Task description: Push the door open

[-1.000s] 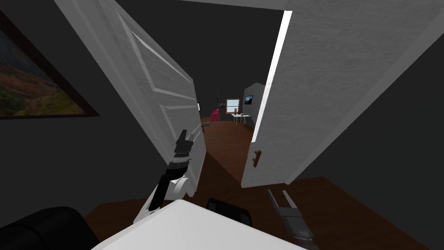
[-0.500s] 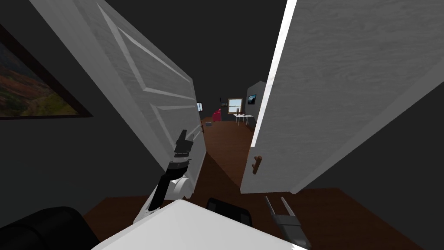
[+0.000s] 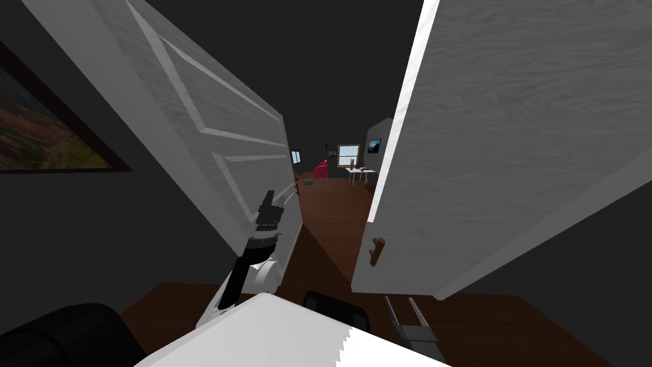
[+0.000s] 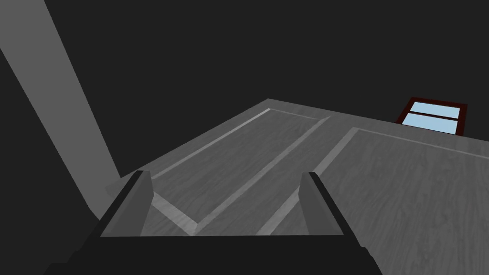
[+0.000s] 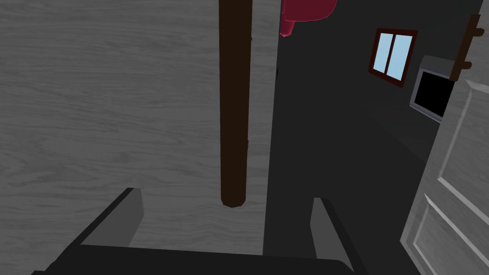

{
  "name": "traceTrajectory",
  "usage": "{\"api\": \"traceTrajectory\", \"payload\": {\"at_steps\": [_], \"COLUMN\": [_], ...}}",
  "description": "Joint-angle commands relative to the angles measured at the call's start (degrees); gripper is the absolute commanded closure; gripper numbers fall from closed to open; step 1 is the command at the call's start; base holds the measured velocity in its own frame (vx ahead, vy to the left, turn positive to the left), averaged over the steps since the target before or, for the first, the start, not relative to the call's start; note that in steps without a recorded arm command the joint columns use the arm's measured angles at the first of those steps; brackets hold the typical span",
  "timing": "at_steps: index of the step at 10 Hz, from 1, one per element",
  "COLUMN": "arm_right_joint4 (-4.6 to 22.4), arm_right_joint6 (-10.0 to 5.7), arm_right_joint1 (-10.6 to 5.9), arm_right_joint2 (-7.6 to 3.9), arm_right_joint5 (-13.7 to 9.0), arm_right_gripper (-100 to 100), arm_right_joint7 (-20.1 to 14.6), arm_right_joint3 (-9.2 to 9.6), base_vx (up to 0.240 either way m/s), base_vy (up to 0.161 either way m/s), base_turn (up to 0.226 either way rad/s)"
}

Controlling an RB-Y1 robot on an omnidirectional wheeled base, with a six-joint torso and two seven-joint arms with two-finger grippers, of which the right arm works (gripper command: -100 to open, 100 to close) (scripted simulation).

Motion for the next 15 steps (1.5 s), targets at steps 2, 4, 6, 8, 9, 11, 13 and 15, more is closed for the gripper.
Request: {"api": "traceTrajectory", "payload": {"at_steps": [2, 4, 6, 8, 9, 11, 13, 15], "arm_right_joint4": [0.3, 0.8, 1.2, 1.7, 1.9, 2.5, 3.1, 3.6], "arm_right_joint6": [-0.16, -1.5, -2.85, -4.54, -5.46, -7.41, -9.36, -11.22], "arm_right_joint1": [0.18, 1.13, 2.11, 3.35, 4.02, 5.44, 6.87, 8.23], "arm_right_joint2": [0.43, -1.0, -2.23, -3.49, -4.09, -5.15, -5.99, -6.61], "arm_right_joint5": [0.5, 0.7, 0.9, 1.2, 1.4, 1.7, 2.0, 2.3], "arm_right_gripper": [-100, -100, -100, -100, -100, -100, -100, -100], "arm_right_joint7": [0.5, 1.4, 2.3, 3.3, 3.9, 5.2, 6.4, 7.6], "arm_right_joint3": [-0.18, 1.3, 2.87, 4.84, 5.91, 8.17, 10.45, 12.61], "base_vx": [0.064, 0.169, 0.17, 0.212, 0.191, 0.2, 0.192, 0.189], "base_vy": [-0.071, -0.048, 0.006, -0.005, 0.034, -0.012, 0.002, 0.006], "base_turn": [0.05, -0.186, -0.152, -0.237, -0.229, -0.261, -0.268, -0.25]}}
